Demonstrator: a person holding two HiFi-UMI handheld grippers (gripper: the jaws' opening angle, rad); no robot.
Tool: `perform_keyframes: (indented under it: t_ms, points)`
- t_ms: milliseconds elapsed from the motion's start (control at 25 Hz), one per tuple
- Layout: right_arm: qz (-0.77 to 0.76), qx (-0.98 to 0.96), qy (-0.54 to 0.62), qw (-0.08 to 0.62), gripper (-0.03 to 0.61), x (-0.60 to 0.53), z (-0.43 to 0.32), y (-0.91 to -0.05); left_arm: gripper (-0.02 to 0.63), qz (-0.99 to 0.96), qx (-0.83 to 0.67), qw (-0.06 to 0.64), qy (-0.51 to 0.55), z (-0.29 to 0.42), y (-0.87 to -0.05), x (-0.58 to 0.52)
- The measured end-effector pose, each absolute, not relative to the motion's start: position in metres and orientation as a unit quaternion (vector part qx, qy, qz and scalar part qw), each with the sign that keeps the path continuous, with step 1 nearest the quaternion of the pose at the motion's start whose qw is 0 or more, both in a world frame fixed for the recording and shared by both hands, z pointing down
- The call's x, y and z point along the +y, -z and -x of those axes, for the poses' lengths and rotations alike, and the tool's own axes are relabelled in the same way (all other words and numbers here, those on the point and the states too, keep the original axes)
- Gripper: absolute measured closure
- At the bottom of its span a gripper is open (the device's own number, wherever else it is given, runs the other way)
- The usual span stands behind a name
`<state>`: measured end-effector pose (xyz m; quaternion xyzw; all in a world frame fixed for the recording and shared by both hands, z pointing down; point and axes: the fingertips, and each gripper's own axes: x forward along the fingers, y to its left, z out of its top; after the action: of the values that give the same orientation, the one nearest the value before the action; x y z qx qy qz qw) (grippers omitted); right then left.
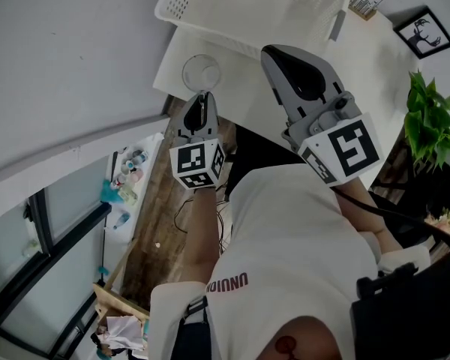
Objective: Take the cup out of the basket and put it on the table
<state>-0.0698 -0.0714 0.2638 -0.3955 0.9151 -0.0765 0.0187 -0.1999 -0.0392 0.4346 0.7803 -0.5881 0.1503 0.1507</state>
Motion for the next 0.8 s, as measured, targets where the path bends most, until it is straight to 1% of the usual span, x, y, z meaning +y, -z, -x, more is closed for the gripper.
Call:
perform_keyframes:
  t_ms: [800]
  points:
    - [0.395,0.915,0.075,0.018,0.561,-0.070,0.069,-0.265,0.571,-0.771,-0.579,0.197,-0.176,0.192,-0.489,-0.038]
